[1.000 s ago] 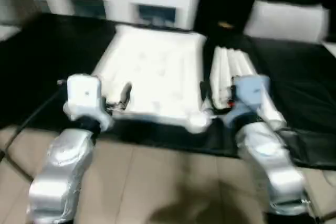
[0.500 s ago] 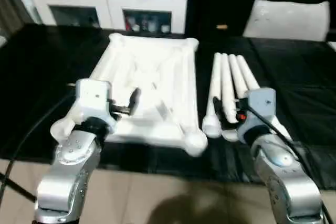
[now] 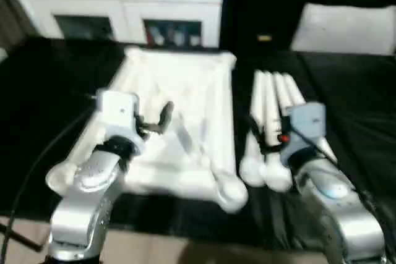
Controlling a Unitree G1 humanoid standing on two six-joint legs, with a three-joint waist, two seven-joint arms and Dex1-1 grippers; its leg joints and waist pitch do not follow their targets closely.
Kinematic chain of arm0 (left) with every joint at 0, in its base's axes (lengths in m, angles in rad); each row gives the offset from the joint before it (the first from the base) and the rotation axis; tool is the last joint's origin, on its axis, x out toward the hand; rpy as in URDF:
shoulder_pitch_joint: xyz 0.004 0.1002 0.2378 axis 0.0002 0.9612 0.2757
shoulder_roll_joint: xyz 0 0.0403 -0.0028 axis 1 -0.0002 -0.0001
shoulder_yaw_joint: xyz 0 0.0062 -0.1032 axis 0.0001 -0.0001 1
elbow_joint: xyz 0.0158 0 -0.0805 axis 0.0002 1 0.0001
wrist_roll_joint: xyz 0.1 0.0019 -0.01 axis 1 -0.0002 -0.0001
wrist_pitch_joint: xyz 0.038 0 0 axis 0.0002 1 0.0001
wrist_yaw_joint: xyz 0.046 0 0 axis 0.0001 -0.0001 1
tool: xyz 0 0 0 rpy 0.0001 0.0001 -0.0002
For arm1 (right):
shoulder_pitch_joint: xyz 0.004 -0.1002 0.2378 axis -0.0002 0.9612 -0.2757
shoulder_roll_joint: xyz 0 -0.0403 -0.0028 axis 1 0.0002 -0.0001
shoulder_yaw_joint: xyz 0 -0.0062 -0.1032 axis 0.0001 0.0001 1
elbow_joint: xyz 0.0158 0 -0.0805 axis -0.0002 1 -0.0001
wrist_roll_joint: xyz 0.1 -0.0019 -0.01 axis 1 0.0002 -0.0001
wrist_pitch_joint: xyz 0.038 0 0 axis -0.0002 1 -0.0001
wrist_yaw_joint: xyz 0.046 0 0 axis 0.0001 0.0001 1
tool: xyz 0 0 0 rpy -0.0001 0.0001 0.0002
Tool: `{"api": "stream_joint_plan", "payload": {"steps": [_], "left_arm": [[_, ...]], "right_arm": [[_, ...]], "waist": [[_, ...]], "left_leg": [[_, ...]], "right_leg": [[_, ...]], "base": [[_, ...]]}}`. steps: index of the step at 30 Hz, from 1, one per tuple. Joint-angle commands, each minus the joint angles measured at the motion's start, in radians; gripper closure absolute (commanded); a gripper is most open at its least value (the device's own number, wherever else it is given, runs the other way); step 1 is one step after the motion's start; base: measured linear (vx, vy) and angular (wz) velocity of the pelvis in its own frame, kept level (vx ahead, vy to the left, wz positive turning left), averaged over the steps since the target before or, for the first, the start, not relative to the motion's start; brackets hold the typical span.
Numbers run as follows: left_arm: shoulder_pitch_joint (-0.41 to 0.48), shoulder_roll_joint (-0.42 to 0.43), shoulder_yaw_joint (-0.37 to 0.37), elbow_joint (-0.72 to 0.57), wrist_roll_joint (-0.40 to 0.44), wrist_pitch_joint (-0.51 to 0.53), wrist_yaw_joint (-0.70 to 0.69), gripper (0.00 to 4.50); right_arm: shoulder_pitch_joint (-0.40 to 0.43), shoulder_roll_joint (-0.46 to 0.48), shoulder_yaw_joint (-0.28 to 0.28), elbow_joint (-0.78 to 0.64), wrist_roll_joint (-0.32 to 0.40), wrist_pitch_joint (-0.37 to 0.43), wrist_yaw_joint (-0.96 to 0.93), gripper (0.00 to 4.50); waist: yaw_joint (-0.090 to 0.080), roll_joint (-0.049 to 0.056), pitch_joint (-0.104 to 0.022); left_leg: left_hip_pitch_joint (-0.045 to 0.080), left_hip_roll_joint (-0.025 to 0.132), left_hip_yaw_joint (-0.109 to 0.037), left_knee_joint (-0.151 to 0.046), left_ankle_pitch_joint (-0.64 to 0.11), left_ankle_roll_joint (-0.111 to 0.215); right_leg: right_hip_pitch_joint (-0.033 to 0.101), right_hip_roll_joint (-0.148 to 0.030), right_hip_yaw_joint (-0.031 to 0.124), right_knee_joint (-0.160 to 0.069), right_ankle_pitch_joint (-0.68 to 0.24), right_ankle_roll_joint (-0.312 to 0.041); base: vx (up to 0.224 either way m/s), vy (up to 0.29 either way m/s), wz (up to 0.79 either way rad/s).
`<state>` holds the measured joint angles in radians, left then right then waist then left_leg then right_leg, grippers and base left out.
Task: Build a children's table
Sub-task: Move to table
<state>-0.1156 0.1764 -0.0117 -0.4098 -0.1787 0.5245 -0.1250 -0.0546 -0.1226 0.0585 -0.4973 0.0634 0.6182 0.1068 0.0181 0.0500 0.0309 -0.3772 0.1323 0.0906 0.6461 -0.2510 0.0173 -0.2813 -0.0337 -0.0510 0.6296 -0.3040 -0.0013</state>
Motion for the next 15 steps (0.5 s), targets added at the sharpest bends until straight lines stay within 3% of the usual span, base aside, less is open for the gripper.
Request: {"api": "stream_joint_plan", "payload": {"steps": [1,2,3,4,5,6,7,8,9,10,11,12,13,14,15], "left_arm": [[0.010,0.000,0.014,0.016,0.027,-0.005,0.022,0.00],[0.010,0.000,0.014,0.016,0.027,-0.005,0.022,0.00],[0.012,-0.002,0.013,0.016,0.034,-0.001,0.030,0.00],[0.012,-0.002,0.013,0.016,0.034,-0.001,0.030,0.00],[0.012,0.001,0.009,0.016,0.035,-0.008,0.017,0.00],[0.012,0.004,0.008,0.013,0.034,-0.007,0.013,0.00],[0.012,0.004,0.008,0.013,0.031,-0.006,0.012,0.00],[0.009,0.002,0.013,0.011,0.018,0.002,0.011,0.00],[0.007,0.003,0.015,0.010,0.015,0.003,0.010,0.00],[0.007,0.003,0.015,0.010,0.015,0.003,0.010,0.00],[0.002,0.012,0.011,0.013,0.028,-0.005,0.010,0.00],[0.001,0.013,0.010,0.013,0.029,-0.006,0.010,0.00],[-0.003,0.022,0.003,0.013,0.054,-0.006,0.020,0.00],[-0.005,0.017,0.005,0.014,0.069,-0.008,0.034,0.00],[-0.006,0.019,0.001,0.015,0.078,-0.009,0.034,0.00]], "right_arm": [[-0.016,0.007,0.009,-0.006,0.016,0.003,0.017,0.04],[-0.016,0.007,0.009,-0.006,0.016,0.003,0.017,0.04],[-0.014,0.005,0.010,-0.005,0.016,0.005,0.018,0.04],[-0.014,0.005,0.010,-0.005,0.016,0.005,0.018,0.04],[-0.016,-0.008,0.018,-0.005,0.012,-0.007,0.030,0.04],[-0.015,-0.009,0.021,-0.007,0.017,-0.008,0.034,0.04],[-0.015,-0.008,0.021,-0.006,0.015,-0.004,0.030,0.04],[-0.020,-0.007,0.022,0.002,0.000,0.019,0.011,0.04],[-0.020,0.000,0.019,0.005,0.002,0.034,0.005,0.04],[-0.020,0.000,0.019,0.005,0.002,0.034,0.005,0.04],[-0.016,0.028,0.001,0.007,0.034,0.067,0.001,0.04],[-0.016,0.029,0.000,0.008,0.035,0.068,0.001,0.04],[-0.013,0.041,-0.004,0.013,0.039,0.074,-0.002,0.04],[-0.010,0.040,0.000,0.018,0.035,0.065,-0.001,0.04],[-0.008,0.036,0.005,0.020,0.034,0.059,0.003,0.04]], "waist": [[-0.006,0.007,-0.013],[-0.054,0.027,-0.060],[-0.059,0.026,-0.064],[-0.059,0.026,-0.064],[-0.047,0.007,-0.068],[-0.036,-0.018,-0.075],[-0.032,-0.039,-0.074],[-0.004,-0.053,-0.088],[-0.003,-0.059,-0.081],[-0.003,-0.059,-0.081],[0.014,-0.059,-0.070],[0.020,-0.058,-0.053],[0.038,-0.046,-0.040],[0.044,-0.038,-0.029],[0.031,-0.006,-0.034]], "left_leg": [[-0.009,0.062,-0.015,-0.104,-0.003,0.044],[0.128,0.139,-0.112,-0.102,0.081,0.174],[0.136,0.150,-0.130,-0.090,0.217,0.251],[0.136,0.150,-0.130,-0.090,0.217,0.251],[0.121,0.151,-0.132,-0.038,0.735,0.366],[0.070,0.083,-0.086,0.000,0.843,0.280],[0.019,0.042,-0.057,-0.002,0.806,0.221],[-0.040,-0.019,-0.012,-0.004,0.586,0.153],[-0.060,-0.009,-0.005,-0.018,0.261,0.114],[-0.060,-0.009,-0.005,-0.018,0.261,0.114],[-0.023,0.032,0.007,0.019,-0.050,-0.007],[-0.028,0.032,0.004,0.010,-0.092,-0.038],[-0.013,0.048,0.003,0.022,-0.168,-0.072],[0.001,0.060,0.001,0.001,-0.189,-0.085],[0.048,0.087,-0.002,-0.092,-0.210,-0.117]], "right_leg": [[0.033,-0.060,0.015,-0.111,-0.240,-0.194],[-0.072,-0.031,0.001,0.010,-0.003,-0.125],[-0.091,-0.041,0.009,0.029,0.048,-0.089],[-0.091,-0.041,0.009,0.029,0.048,-0.089],[-0.125,-0.099,0.057,0.016,0.209,0.002],[-0.091,-0.120,0.086,-0.015,0.403,0.000],[-0.047,-0.114,0.097,-0.006,0.565,0.007],[0.016,-0.093,0.104,0.012,0.980,0.077],[0.015,-0.143,0.107,0.001,1.086,0.102],[0.015,-0.143,0.107,0.001,1.086,0.102],[-0.007,-0.152,0.208,-0.044,0.728,0.075],[-0.010,-0.142,0.213,-0.063,0.549,0.043],[-0.023,-0.150,0.255,-0.102,0.192,-0.015],[-0.022,-0.131,0.268,-0.118,-0.061,-0.066],[-0.063,-0.045,0.181,-0.074,-0.101,-0.079]], "base": [[0.135,0.035,-0.04],[0.173,0.053,0.02],[0.151,0.032,0.06],[0.151,0.032,0.06],[0.103,0.016,0.02],[0.068,0.005,-0.02],[0.068,0.005,-0.02],[0.000,0.000,0.00],[0.000,0.000,0.00],[0.000,0.000,0.00],[-0.041,0.036,-0.20],[-0.058,0.094,-0.47],[-0.058,0.094,-0.47],[-0.076,0.160,-0.61],[-0.105,0.189,-0.52]]}}
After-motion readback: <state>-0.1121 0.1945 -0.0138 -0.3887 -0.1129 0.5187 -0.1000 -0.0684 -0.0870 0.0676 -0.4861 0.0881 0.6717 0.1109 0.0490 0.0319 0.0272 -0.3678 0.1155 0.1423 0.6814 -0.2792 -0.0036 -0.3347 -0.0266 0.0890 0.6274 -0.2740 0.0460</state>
